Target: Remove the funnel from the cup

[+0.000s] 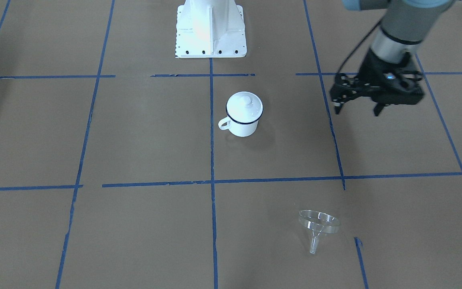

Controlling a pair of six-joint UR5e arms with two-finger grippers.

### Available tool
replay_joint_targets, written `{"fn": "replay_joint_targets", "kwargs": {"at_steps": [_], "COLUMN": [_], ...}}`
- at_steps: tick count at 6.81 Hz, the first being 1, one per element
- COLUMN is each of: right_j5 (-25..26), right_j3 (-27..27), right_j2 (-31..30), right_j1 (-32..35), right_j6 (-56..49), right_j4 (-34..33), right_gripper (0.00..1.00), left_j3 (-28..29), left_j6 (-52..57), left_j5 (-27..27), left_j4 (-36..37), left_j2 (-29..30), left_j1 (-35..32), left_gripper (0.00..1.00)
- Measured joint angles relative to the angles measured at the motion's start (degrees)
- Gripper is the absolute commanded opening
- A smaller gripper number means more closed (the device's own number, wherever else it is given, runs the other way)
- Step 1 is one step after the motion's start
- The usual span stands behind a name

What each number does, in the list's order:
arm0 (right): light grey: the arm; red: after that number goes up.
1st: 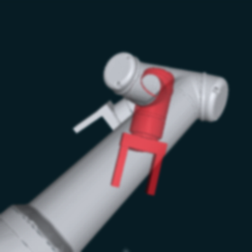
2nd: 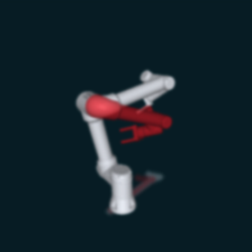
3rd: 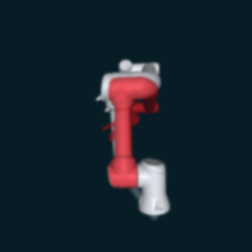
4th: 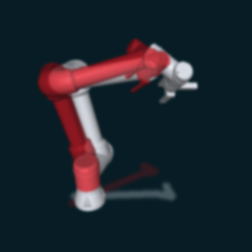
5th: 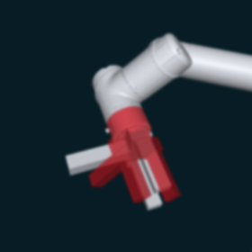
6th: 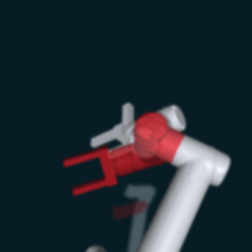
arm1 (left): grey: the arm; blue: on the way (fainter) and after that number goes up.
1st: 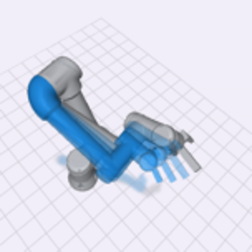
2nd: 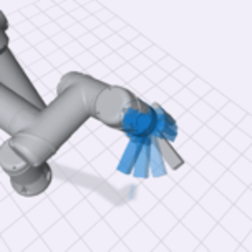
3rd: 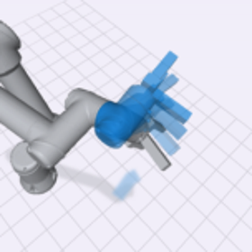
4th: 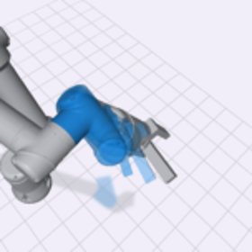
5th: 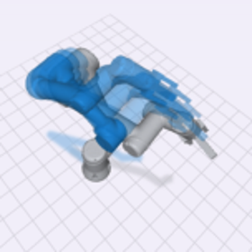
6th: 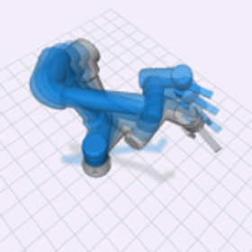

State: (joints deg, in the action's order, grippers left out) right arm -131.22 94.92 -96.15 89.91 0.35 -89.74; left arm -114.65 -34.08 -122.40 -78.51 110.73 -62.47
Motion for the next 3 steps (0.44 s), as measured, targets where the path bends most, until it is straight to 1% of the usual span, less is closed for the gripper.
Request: {"fn": "replay_joint_targets", "kwargs": {"at_steps": [1, 2, 3], "right_j5": [0.00, 0.00, 0.00], "right_j3": [0.00, -0.02, -0.05], "right_j2": [0.00, 0.00, 0.00], "right_j1": [0.00, 0.00, 0.00], "right_j6": [0.00, 0.00, 0.00], "right_j4": [0.00, 0.00, 0.00], "right_gripper": [1.00, 1.00, 1.00], "left_j3": [2.99, 7.24, 11.95], "left_j6": [12.43, 25.64, 36.31], "left_j5": [-4.43, -7.25, -8.43], "left_j4": [-0.08, -0.08, -0.12], "left_j2": [-3.91, -7.60, -11.44], "left_j1": [-8.66, -15.47, -20.66], "left_gripper": [1.00, 1.00, 1.00]}}
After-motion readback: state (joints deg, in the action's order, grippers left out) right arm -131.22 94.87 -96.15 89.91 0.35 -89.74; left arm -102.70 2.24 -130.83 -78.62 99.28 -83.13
